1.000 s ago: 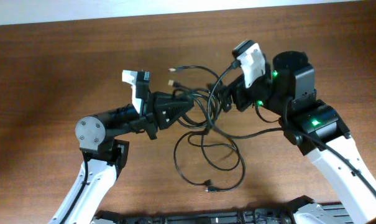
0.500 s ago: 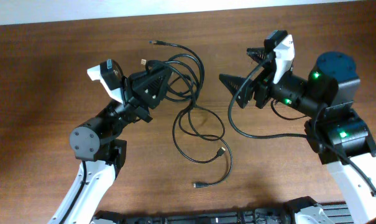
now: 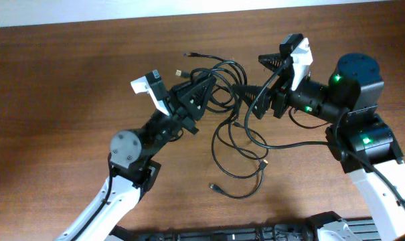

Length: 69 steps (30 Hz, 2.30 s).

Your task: Untangle cables

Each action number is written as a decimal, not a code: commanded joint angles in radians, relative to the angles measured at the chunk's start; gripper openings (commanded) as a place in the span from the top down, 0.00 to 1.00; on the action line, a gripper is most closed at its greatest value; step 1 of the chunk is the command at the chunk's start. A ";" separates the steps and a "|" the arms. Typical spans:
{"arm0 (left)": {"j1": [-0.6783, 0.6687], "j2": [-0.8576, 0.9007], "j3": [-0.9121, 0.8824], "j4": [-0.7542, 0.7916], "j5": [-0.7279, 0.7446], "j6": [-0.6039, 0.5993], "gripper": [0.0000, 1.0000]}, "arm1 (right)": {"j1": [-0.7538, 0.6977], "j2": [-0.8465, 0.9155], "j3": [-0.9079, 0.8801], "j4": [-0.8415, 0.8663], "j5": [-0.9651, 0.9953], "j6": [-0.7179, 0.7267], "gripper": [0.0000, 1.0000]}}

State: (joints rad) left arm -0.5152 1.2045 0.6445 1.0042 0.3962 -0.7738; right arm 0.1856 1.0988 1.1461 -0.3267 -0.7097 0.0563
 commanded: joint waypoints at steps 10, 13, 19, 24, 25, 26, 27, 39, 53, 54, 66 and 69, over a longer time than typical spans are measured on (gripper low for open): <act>-0.082 -0.009 0.012 0.065 0.045 0.057 1.00 | -0.004 0.101 0.010 -0.124 0.735 0.005 0.01; 0.018 -0.009 0.012 -0.003 0.042 0.067 1.00 | -0.004 0.067 0.010 -0.201 0.928 0.005 0.01; 0.143 -0.009 0.012 -0.409 0.041 0.278 0.83 | -0.004 -0.014 0.010 -0.213 0.974 0.013 0.01; 0.144 -0.009 0.012 -0.803 -0.117 0.306 0.01 | -0.004 -0.053 0.010 -0.215 0.893 0.013 0.01; 0.145 -0.013 0.012 -0.835 -0.117 0.309 0.01 | -0.004 -0.053 0.010 -0.220 0.893 0.013 0.01; 0.145 -0.028 0.012 -0.848 -0.125 0.324 0.01 | -0.004 -0.053 0.010 -0.229 0.892 0.013 0.01; 0.145 -0.055 0.012 -0.867 -0.135 0.362 0.01 | -0.004 -0.052 0.010 -0.245 0.893 0.013 0.01; 0.145 -0.551 0.014 -1.286 -0.423 0.605 0.01 | -0.003 0.103 0.010 -0.276 0.506 0.012 0.01; 0.145 -0.198 0.733 -2.095 -0.637 0.858 0.01 | 0.007 0.312 0.010 -0.326 0.058 0.252 0.00; 0.145 -0.197 0.733 -2.096 -0.637 0.858 0.01 | 0.023 0.351 0.010 -0.325 0.059 0.299 0.00; 0.145 -0.198 0.733 -2.098 -0.637 0.858 0.01 | 0.267 0.629 0.010 -0.251 0.210 1.149 0.02; 0.145 -0.198 0.733 -2.098 -0.637 0.858 0.01 | 0.325 0.669 0.009 -0.219 0.252 1.262 0.01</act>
State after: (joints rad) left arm -0.3737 1.0046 1.3540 -1.0962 -0.2260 0.0685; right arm 0.4778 1.7420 1.1488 -0.5591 -0.4946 1.2278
